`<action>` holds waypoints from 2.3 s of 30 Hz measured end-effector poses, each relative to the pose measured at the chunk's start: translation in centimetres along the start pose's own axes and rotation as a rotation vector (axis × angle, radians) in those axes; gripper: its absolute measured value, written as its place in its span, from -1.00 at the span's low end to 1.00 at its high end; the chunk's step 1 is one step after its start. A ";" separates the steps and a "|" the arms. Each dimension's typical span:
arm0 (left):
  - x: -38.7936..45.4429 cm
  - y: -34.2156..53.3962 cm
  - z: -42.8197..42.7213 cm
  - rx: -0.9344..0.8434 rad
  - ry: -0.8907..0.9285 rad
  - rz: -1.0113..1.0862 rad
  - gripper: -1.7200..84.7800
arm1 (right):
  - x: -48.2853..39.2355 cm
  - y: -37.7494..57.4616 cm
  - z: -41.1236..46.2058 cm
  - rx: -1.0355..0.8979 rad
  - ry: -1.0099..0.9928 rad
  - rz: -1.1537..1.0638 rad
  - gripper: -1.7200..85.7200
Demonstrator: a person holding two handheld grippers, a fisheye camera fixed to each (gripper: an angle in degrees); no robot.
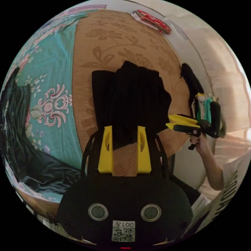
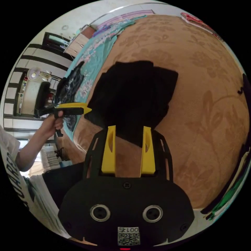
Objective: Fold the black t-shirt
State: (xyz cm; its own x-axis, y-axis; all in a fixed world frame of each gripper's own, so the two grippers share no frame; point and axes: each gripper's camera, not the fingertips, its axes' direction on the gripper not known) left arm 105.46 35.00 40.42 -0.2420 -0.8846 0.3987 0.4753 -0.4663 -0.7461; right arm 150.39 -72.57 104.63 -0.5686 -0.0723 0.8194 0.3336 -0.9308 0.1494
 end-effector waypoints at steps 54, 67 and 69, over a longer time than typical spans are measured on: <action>57.5 7.7 14.4 -0.040 -0.410 0.705 -0.82 | -14.1 8.2 -8.1 -0.007 0.287 -0.570 -0.72; 75.1 6.8 23.3 -0.324 -0.568 1.348 -0.69 | -13.3 6.5 -6.6 -0.092 0.414 -0.838 -0.90; 77.2 6.5 23.7 -0.302 -0.634 1.283 -0.68 | -13.0 5.3 -9.2 -0.028 0.333 -0.741 -0.91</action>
State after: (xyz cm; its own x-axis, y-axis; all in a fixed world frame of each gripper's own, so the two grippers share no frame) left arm 109.92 -36.11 79.01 0.6453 -0.5702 -0.5084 -0.1379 0.5676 -0.8117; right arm 152.65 -79.85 89.66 -0.8297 0.4674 0.3052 -0.2333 -0.7871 0.5710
